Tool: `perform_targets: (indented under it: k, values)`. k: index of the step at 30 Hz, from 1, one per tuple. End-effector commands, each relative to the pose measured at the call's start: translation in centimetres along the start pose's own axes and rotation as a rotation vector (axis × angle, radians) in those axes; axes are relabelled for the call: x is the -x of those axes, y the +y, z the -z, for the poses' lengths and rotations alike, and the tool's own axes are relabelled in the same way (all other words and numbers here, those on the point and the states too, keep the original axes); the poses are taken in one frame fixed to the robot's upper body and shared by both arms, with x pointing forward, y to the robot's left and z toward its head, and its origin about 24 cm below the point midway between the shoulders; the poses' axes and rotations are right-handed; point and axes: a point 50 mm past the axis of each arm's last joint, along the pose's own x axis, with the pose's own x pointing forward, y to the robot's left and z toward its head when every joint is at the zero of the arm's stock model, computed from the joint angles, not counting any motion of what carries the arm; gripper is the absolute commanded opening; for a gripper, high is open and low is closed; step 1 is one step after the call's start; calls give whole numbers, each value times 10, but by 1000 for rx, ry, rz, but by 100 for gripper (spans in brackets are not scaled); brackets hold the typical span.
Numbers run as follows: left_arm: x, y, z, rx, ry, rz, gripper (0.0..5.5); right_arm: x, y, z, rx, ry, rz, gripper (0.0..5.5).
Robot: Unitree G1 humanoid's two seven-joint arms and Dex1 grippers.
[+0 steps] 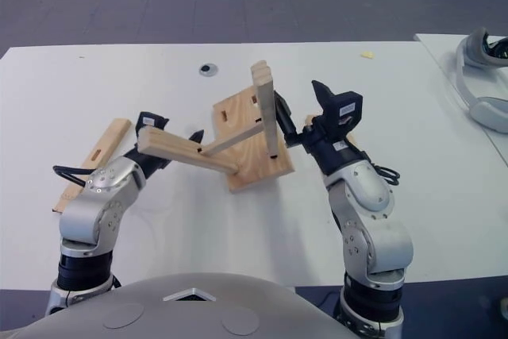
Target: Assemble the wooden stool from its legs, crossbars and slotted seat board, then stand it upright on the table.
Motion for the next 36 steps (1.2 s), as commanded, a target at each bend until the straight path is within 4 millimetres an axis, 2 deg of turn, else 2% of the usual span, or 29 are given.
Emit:
perform_targets:
  k: [1, 7, 13, 16, 18, 21, 23, 24, 25, 27, 28, 29, 30, 31, 32, 33, 36]
  values:
    - [-8, -23, -16, 37, -115, 87, 511, -5, 14, 8, -32, 40, -148, 412]
    - [-9, -15, -15, 34, -121, 40, 511, -7, 5, 10, 5, 44, -112, 412]
    - [3, 43, -15, -40, -166, -355, 511, -2, -18, 31, 59, 157, 64, 412]
    - [7, 52, -23, -79, -234, -432, 511, 3, -30, 41, 82, 194, 155, 412]
    - [17, 60, -19, -88, -234, -502, 511, 10, -51, 42, 118, 191, 328, 412]
    - [57, 86, 0, -13, -221, -819, 511, 40, -95, 37, 33, 116, 795, 412]
    - [84, 88, 7, -19, -224, -947, 511, 63, -107, 31, 17, 70, 991, 412]
    - [93, 86, 9, -31, -221, -972, 511, 70, -106, 27, 29, 51, 1028, 412]
    - [102, 79, 10, -25, -216, -981, 511, 72, -100, 22, 33, 29, 1024, 412]
    - [101, 55, 5, -20, -224, -874, 511, 56, -69, 10, 45, -20, 826, 412]
    - [86, 31, -2, -18, -247, -693, 511, 38, -41, 6, -9, -44, 593, 412]
    - [68, 1, -11, -44, -278, -435, 511, 21, -6, 1, -55, -49, 282, 412]
    - [53, -37, -18, -99, -296, -106, 511, 13, 29, -5, -106, -44, -16, 412]
    - [45, -59, -20, -84, -300, 112, 511, 14, 58, -8, -181, -27, -254, 412]
    - [40, -73, -22, -96, -309, 252, 511, 16, 72, -9, -216, 1, -397, 412]
    - [34, -78, -25, -87, -323, 289, 511, 15, 74, -8, -234, 14, -419, 412]
    - [30, -76, -24, -73, -330, 250, 511, 9, 52, -3, -200, 28, -299, 412]
